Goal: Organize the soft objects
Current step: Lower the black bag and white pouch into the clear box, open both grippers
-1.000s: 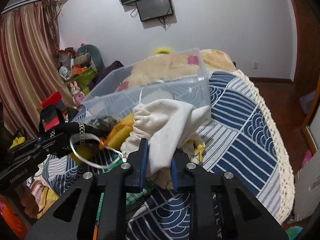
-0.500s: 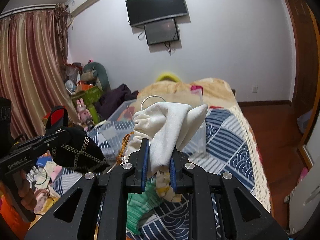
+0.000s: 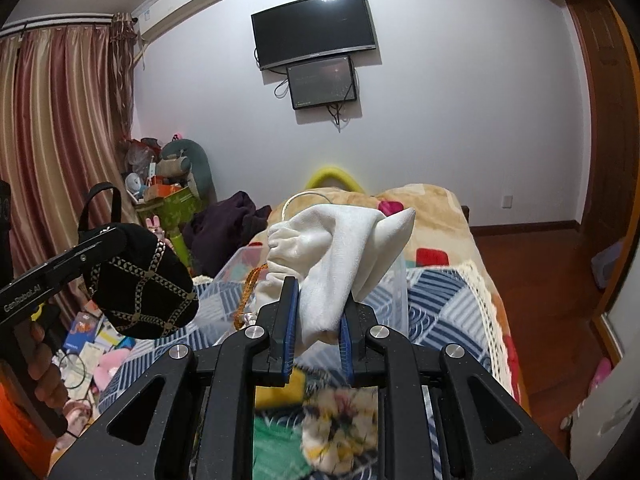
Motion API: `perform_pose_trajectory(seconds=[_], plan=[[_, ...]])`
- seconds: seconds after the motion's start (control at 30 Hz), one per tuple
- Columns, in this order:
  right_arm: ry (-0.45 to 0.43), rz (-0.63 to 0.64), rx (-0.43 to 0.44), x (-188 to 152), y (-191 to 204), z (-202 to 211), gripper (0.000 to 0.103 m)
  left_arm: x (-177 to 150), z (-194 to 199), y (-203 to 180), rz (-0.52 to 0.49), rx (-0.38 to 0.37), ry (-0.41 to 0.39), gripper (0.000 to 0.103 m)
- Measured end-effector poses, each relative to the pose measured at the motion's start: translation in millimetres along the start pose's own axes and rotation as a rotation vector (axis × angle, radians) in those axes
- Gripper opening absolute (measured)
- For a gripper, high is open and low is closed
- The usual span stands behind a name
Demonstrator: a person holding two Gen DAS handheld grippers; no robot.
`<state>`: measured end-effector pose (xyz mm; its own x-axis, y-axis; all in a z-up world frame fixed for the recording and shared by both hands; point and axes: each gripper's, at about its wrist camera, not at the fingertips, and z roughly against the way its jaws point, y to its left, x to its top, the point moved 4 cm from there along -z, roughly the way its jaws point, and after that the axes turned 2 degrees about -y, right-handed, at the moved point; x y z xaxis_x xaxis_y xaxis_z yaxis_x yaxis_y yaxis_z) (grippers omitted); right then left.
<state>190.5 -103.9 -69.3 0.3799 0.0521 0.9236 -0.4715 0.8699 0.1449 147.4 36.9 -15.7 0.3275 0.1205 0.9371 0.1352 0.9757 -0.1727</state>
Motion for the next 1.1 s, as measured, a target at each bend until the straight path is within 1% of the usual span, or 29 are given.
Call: perform_pose_trajectory(seconds=[0.13,0.27,0.4,0.53,0.67,0.73,0.77,0.83,0.9,1.0,1.07,1.1], plan=[[0.028,0.005,0.001,5.3,-0.4,-22.2,0.016,1.4,-34.3,9.0,0.024,-0.007,0.042,0.012],[0.095,0.009,0.000,0.8,-2.4,-52.0,0.016,-3.5,-62.0,10.5,0.001,0.031,0.069,0.012],[0.175,0.014,-0.006,-10.6,-2.3,-78.5,0.016,-15.2,-94.5,15.5,-0.001,0.065,0.124,0.012],[0.240,0.014,-0.010,-20.5,-1.8,-95.7,0.016,-32.3,-129.3,16.9,-0.020,0.100,0.219,0.012],[0.292,0.030,-0.016,-28.6,-1.3,-104.6,0.016,-46.4,-146.6,14.0,-0.048,0.101,0.288,0.012],[0.312,0.041,-0.017,-31.4,-1.3,-105.2,0.016,-53.1,-154.9,10.3,-0.059,0.095,0.345,0.013],[0.317,0.050,-0.020,-32.3,-0.9,-105.0,0.017,-55.1,-157.3,10.3,-0.061,0.094,0.359,0.014],[0.323,0.068,-0.028,-31.8,-0.4,-103.9,0.018,-60.6,-160.8,7.3,-0.075,0.087,0.406,0.020],[0.323,0.077,-0.035,-31.6,-0.3,-99.7,0.018,-63.2,-160.3,5.7,-0.082,0.089,0.429,0.034],[0.314,0.078,-0.036,-28.4,-2.5,-92.9,0.024,-60.8,-151.3,5.1,-0.073,0.076,0.418,0.047],[0.293,0.076,-0.035,-23.6,-2.9,-88.2,0.034,-55.8,-140.9,4.6,-0.071,0.069,0.396,0.049],[0.277,0.077,-0.036,-21.0,-3.5,-82.8,0.035,-53.7,-137.2,2.7,-0.073,0.068,0.389,0.051]])
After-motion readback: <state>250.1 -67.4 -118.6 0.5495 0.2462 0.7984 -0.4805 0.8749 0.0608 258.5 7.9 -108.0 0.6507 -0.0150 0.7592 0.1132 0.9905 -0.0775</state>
